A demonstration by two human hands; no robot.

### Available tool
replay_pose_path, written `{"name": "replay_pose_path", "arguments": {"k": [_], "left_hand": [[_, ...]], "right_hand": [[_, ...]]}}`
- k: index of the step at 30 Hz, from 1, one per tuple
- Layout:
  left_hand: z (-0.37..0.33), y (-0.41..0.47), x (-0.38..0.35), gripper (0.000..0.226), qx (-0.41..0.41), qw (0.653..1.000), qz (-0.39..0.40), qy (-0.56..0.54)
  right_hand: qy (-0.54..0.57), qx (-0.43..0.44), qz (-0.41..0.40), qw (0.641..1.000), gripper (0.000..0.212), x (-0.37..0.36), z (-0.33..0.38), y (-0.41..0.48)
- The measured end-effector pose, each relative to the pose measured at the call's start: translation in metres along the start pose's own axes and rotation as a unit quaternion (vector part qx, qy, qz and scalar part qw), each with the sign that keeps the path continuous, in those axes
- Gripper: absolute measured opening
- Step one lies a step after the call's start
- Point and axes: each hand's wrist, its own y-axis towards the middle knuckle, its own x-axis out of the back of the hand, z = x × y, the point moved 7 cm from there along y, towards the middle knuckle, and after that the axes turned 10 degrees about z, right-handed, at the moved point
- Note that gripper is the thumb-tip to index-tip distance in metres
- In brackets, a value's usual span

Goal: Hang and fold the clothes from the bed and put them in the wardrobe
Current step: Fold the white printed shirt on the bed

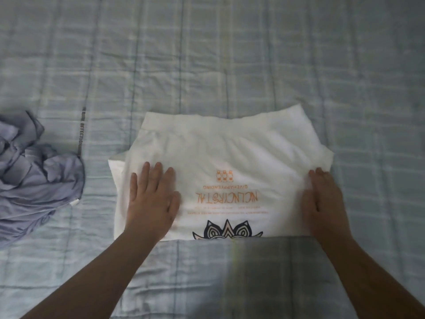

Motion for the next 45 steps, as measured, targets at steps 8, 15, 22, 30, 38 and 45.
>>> {"name": "replay_pose_path", "arguments": {"k": [8, 15, 22, 30, 38, 45], "left_hand": [[-0.16, 0.057, 0.043, 0.038, -0.198, 0.976, -0.034, -0.079], [-0.31, 0.115, 0.036, 0.028, -0.16, 0.977, 0.089, -0.105], [-0.368, 0.138, 0.013, 0.074, -0.016, 0.985, 0.138, -0.101], [-0.366, 0.152, 0.005, 0.044, 0.006, 0.987, 0.118, -0.11], [-0.302, 0.133, 0.06, 0.044, -0.08, 0.897, 0.138, -0.412], [-0.152, 0.108, 0.114, 0.04, -0.095, 0.825, 0.115, -0.545]], "right_hand": [[0.15, -0.187, -0.029, 0.97, 0.036, 0.028, -0.038, -0.033], [0.168, -0.24, 0.074, 0.953, 0.032, 0.026, -0.063, -0.039], [0.213, -0.229, 0.088, 0.946, 0.032, 0.02, -0.067, -0.045], [0.258, -0.265, 0.105, 0.923, 0.034, 0.015, -0.064, -0.042], [0.317, -0.17, 0.088, 0.929, 0.006, 0.03, 0.0, -0.06], [0.239, -0.107, 0.002, 0.965, 0.047, 0.014, 0.129, -0.081]]}}
